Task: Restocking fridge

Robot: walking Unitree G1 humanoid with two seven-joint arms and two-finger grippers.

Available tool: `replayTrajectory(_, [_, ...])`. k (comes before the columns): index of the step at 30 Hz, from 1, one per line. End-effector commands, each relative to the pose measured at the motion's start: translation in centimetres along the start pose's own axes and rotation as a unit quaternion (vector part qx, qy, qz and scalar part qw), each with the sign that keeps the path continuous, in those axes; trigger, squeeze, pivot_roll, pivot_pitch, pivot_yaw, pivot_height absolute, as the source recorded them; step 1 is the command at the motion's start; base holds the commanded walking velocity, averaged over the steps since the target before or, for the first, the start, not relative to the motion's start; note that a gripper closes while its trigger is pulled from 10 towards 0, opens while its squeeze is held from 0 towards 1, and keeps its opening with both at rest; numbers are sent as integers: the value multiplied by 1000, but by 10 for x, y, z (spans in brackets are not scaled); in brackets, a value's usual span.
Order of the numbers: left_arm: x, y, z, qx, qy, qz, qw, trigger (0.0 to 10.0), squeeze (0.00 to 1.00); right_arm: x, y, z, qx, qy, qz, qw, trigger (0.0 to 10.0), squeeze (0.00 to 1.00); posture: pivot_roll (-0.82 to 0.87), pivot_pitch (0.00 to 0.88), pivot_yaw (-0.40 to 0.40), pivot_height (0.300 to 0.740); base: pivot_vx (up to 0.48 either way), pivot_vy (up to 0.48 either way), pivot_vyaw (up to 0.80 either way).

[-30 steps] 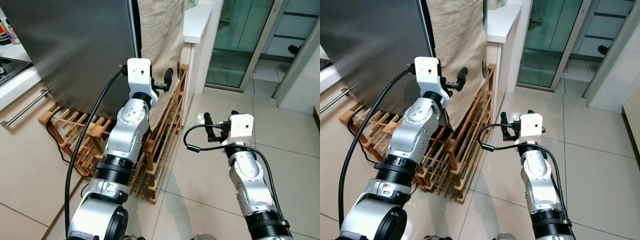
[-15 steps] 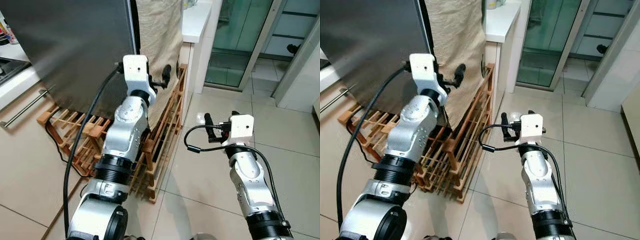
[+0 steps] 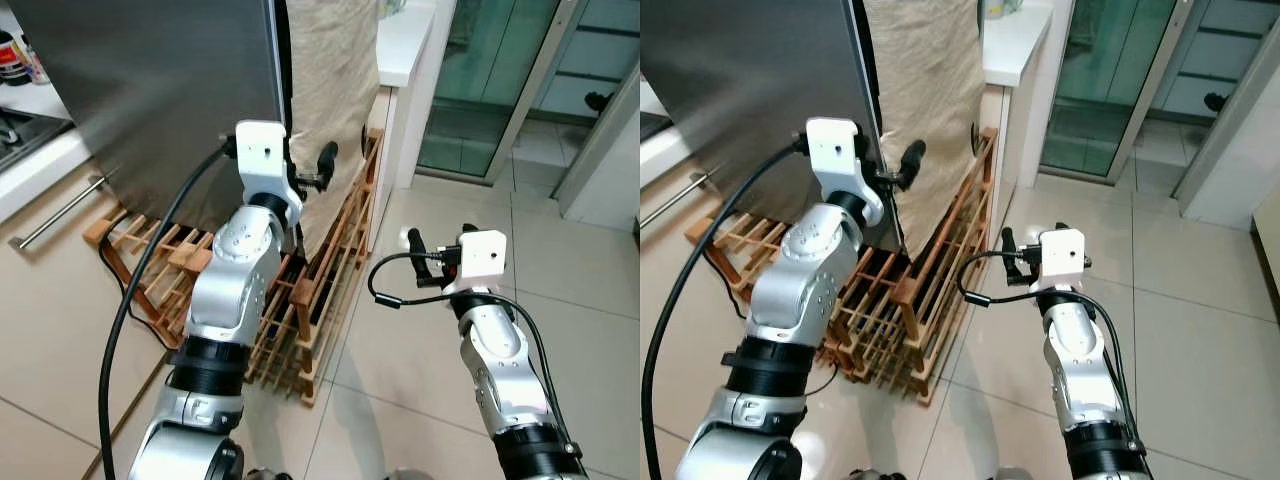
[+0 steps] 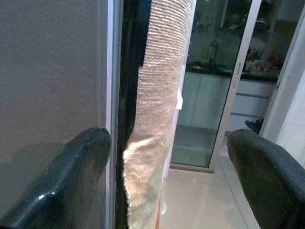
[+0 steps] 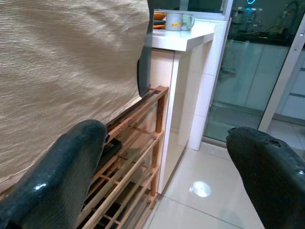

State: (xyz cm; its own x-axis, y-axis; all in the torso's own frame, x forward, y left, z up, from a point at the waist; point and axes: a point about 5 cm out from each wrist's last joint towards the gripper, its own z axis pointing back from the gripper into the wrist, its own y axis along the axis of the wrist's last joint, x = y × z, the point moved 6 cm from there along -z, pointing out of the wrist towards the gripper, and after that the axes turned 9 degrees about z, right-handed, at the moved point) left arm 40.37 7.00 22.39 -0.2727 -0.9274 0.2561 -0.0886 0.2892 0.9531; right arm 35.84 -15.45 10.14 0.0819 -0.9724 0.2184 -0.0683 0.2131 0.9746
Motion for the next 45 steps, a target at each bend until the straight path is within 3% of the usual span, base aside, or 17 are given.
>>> replayTrajectory(1, [-3, 2, -4, 2, 8, -4, 1000, 10000, 0, -1, 0, -1, -2, 4, 1, 1000, 10000, 24, -270, 0, 62, 740, 0, 0, 0])
replayTrajectory(6, [9, 0, -15, 3, -2, 0, 1000, 10000, 0, 0, 0, -1, -2, 4, 3, 1000, 10000, 24, -280, 0, 64, 740, 0, 0, 0])
replayTrajectory(19, [13, -16, -27, -9, 16, 13, 1000, 10000, 0, -1, 0, 0, -3, 5, 5, 1000, 10000, 24, -295, 0, 72, 740, 0, 0, 0])
replayTrajectory(25, [10, -18, -41, -9, 41, 21, 999, 10000, 0, 0, 0, 0, -5, 4, 6, 1000, 10000, 24, -301, 0, 74, 740, 0, 0, 0])
replayTrajectory(33, [29, -26, -55, -20, 28, 21, 999, 10000, 0, 1, -2, 4, -8, 5, 9, 1000, 10000, 24, -313, 0, 76, 740, 0, 0, 0])
replayTrajectory(36, [68, -37, -56, -46, -54, 64, 995, 10000, 0, 1, -2, 4, -9, 5, 10, 1000, 10000, 24, -313, 0, 77, 740, 0, 0, 0])
replayTrajectory(39, [133, -44, -46, -74, -190, 120, 972, 10000, 0, 2, -2, 5, -10, 5, 10, 1000, 10000, 27, -316, 0, 75, 740, 0, 0, 0])
replayTrajectory(40, [133, -44, -46, -74, -190, 120, 972, 10000, 0, 2, -2, 5, -10, 5, 10, 1000, 10000, 27, -316, 0, 75, 740, 0, 0, 0])
replayTrajectory(42, [162, -42, -38, -71, -247, 126, 958, 10000, 0, 2, -3, 6, -12, 5, 11, 1000, 10000, 27, -316, 0, 73, 740, 0, 0, 0])
replayTrajectory(43, [193, -36, -28, -70, -312, 153, 935, 10000, 0, 5, -5, 8, -16, 2, 11, 1000, 10000, 24, -316, 0, 72, 740, 0, 0, 0])
replayTrajectory(45, [216, -31, -19, -65, -359, 163, 917, 10000, 0, 8, -9, 13, -23, -4, 11, 1000, 10000, 27, -320, 0, 74, 740, 0, 0, 0])
